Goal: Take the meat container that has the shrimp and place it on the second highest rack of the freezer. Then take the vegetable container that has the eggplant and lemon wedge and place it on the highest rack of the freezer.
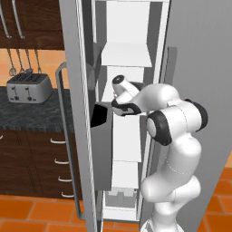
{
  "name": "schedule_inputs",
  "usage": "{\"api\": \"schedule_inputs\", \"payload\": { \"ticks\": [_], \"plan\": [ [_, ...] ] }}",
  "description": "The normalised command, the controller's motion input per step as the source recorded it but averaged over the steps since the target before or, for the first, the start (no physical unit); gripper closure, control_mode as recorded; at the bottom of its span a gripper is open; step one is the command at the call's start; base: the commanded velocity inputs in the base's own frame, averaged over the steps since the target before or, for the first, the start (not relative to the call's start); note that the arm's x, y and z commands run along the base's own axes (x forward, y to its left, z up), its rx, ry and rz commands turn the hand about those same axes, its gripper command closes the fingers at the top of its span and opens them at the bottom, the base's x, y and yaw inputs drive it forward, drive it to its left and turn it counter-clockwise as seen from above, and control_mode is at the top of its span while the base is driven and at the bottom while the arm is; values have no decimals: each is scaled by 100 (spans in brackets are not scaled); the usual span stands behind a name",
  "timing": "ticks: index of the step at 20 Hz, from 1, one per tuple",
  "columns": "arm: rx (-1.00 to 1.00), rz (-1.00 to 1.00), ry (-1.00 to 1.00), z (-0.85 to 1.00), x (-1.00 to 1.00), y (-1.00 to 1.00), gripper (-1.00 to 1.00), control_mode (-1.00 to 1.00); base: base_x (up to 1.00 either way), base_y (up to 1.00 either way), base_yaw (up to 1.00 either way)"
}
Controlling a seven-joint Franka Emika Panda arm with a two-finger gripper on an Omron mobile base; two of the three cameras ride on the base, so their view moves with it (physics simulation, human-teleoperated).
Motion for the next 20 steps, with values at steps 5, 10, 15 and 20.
{"api": "schedule_inputs", "payload": {
  "ticks": [5,10,15,20],
  "plan": [
    [0,-5,-5,-3,39,0,100,-100,0,0,0],
    [0,-1,0,-19,35,0,100,-100,0,0,0],
    [0,0,0,-13,4,0,100,-100,0,0,0],
    [0,0,0,0,0,0,-100,-100,0,0,0]
  ]
}}
